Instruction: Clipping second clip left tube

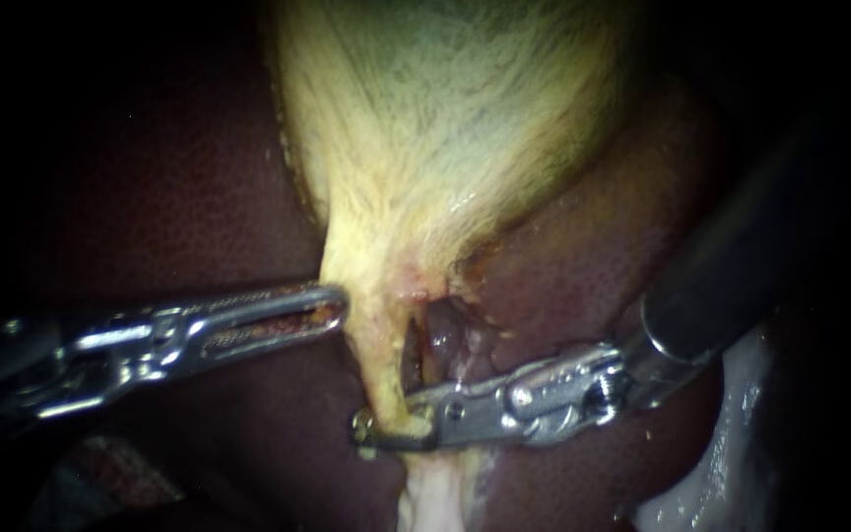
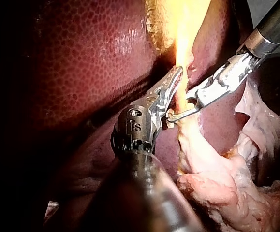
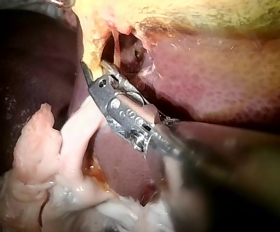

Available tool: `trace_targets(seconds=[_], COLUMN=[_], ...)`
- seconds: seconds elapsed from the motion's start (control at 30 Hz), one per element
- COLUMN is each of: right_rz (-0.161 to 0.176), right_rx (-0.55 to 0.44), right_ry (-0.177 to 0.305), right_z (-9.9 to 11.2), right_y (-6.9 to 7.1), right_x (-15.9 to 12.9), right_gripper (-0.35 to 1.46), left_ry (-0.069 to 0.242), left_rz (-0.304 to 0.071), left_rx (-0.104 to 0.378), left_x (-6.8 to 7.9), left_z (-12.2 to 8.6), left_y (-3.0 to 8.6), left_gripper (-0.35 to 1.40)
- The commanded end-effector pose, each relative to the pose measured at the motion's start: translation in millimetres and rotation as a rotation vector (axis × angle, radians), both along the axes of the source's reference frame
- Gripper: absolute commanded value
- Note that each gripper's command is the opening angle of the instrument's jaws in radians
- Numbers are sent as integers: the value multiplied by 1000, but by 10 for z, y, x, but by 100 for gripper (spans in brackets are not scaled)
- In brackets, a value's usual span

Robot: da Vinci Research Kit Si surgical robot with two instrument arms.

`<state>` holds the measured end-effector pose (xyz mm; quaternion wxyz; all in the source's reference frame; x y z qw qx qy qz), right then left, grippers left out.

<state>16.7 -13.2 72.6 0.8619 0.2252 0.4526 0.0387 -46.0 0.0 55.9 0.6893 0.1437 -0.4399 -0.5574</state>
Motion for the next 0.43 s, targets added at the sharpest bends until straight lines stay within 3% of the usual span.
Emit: trace_targets(seconds=[0.03,0.43], right_rz=[-1,-3], right_rx=[4,23], right_ry=[2,1], right_z=[1,2], right_y=[-2,-3], right_x=[0,-1], right_gripper=[-35,-35], left_ry=[0,0], left_rz=[0,0], left_rx=[0,0], left_x=[0,-1], left_z=[0,1], left_y=[0,1], left_gripper=[-35,-35])
